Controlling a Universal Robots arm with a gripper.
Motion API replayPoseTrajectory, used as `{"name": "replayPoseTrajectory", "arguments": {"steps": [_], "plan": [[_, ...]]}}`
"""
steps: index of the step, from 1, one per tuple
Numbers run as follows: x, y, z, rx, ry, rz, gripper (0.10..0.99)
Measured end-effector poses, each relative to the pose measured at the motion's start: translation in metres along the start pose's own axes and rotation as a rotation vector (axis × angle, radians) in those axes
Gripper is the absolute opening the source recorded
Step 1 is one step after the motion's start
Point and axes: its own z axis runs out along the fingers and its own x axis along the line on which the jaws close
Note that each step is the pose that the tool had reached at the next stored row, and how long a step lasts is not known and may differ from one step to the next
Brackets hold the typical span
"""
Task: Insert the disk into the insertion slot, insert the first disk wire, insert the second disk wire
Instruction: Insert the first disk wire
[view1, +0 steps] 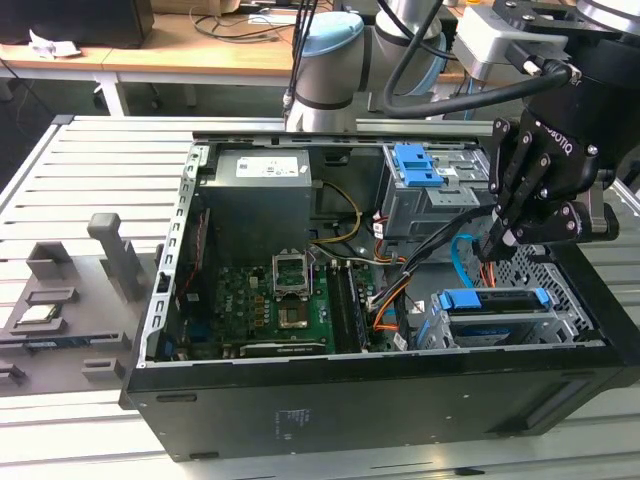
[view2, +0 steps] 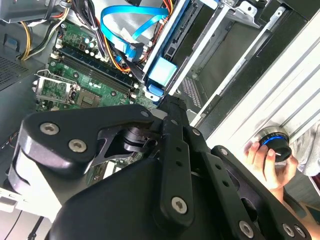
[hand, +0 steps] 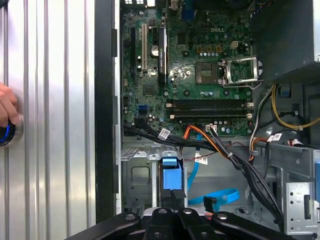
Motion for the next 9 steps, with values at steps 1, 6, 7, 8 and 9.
{"name": "replayPoseTrajectory", "arguments": {"steps": [1,6,7,8,9], "plan": [[0.0,0.0,0.0,0.0,0.0,0.0,0.106],[-0.0007,-0.0068,0.0001,0.0,0.0004,0.0,0.106],[-0.0011,-0.009,0.0,0.0,0.0007,0.0,0.106],[-0.0015,-0.0114,0.0,0.0,0.0009,0.0,0.106],[-0.0024,-0.0159,0.0,0.0,0.0015,0.0,0.106]]}}
